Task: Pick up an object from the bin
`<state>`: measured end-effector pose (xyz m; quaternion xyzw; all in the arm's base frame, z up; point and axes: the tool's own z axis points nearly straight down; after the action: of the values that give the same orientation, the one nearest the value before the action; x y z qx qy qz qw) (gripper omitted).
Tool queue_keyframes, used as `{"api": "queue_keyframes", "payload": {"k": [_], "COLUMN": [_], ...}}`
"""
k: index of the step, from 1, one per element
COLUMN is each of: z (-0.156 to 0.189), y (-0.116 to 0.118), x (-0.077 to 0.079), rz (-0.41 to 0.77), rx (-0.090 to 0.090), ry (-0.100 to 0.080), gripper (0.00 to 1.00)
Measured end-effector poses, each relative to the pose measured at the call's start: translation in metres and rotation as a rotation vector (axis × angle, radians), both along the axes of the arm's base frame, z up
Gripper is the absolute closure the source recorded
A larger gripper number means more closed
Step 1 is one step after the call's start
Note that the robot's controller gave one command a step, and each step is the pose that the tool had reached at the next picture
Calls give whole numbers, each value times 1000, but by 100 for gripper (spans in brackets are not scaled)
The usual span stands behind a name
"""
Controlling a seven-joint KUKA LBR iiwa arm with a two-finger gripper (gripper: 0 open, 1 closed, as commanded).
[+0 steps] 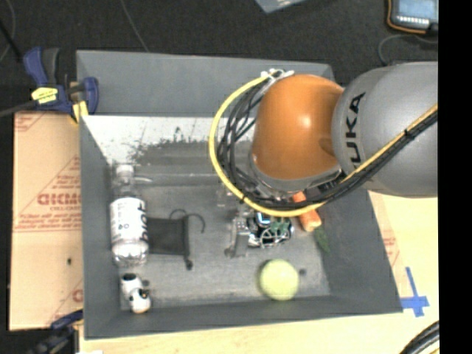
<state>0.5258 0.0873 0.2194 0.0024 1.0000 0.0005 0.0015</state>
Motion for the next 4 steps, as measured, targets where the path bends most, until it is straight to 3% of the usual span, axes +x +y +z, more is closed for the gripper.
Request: {"api": "queue_keyframes", "payload": {"k": [1,2,3,4], "z": [0,46,79,113], "y": [0,12,-3,35], "x": [0,8,17,25], "rz": [0,-35,-19,-83], "rx": [0,-1,1,-2], "ry": [0,5,-6,-1], "gripper": [0,0,0,0]}}
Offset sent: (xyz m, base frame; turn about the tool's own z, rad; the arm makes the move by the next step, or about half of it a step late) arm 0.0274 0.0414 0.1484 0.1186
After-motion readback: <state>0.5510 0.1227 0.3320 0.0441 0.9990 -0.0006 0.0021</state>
